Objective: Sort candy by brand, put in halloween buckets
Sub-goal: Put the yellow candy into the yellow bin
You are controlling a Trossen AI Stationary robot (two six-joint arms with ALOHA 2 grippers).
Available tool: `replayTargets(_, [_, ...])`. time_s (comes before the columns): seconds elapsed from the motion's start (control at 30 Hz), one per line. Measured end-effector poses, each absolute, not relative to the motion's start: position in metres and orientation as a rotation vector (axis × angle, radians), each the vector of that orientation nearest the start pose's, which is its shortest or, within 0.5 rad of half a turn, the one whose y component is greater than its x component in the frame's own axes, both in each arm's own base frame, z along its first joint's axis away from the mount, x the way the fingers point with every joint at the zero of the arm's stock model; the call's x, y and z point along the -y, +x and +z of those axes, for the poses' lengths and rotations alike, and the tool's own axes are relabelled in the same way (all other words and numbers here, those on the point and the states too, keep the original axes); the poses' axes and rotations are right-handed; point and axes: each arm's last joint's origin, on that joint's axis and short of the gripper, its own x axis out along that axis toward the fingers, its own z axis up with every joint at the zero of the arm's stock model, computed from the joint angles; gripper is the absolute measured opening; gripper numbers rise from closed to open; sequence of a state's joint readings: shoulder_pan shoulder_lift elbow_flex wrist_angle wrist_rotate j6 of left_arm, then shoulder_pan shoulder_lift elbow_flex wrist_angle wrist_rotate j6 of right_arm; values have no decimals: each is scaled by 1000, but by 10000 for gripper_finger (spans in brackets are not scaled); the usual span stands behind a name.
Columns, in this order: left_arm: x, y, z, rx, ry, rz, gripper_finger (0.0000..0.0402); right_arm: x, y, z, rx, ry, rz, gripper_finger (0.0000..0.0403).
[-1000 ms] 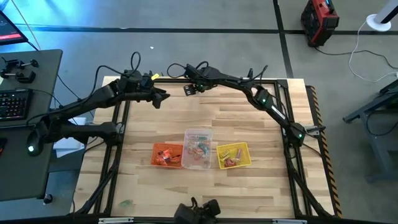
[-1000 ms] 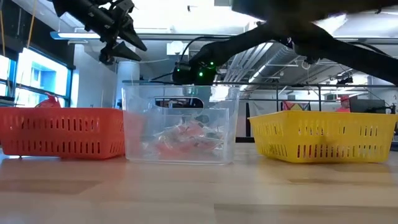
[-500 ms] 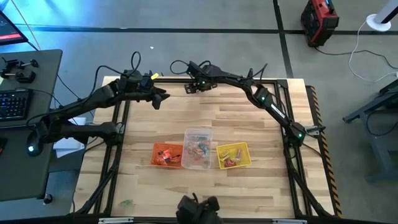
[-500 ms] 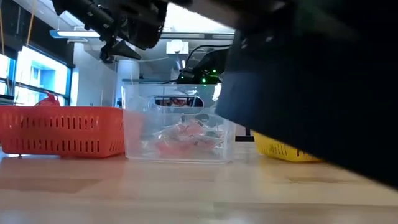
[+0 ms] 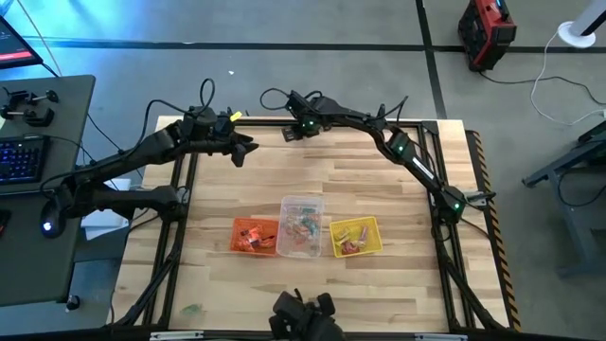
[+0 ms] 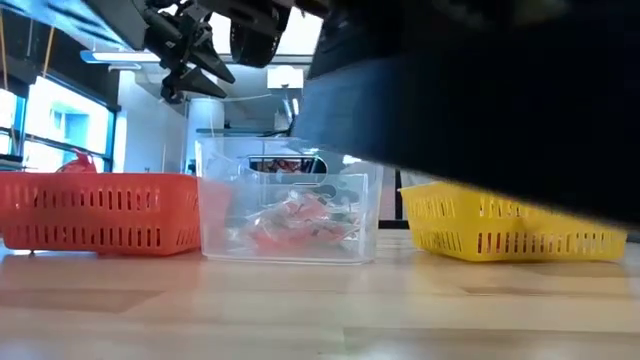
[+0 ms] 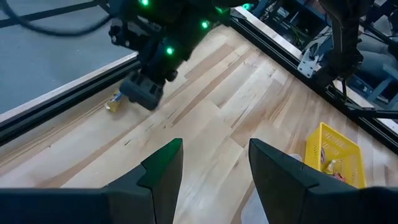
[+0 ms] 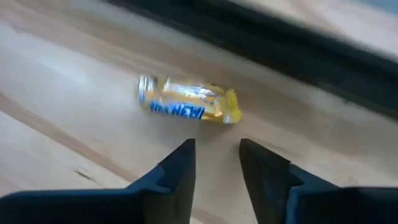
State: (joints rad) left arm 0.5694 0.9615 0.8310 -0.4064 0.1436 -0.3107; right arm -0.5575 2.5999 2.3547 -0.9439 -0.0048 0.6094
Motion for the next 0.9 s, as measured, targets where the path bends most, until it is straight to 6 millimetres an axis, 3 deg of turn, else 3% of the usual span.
replayTargets(0.33, [-106, 173, 298, -441, -489, 494, 175, 292, 449, 153, -955, 919, -776, 68])
replayTargets(0.53, [-105, 172, 297, -457, -495, 496, 175, 297, 446, 199, -803, 949, -693, 67])
replayTargets(0.67, [-105, 172, 297, -451, -508, 499, 175, 302, 452, 211, -646, 1016, -734, 67])
replayTargets(0.77, [-105, 173, 302, -426, -540, 506, 175, 302, 463, 205, -536, 1123, -748, 55])
replayTargets(0.9, [-103, 169, 324, -351, -517, 486, 175, 291, 477, 185, -483, 1131, -884, 8])
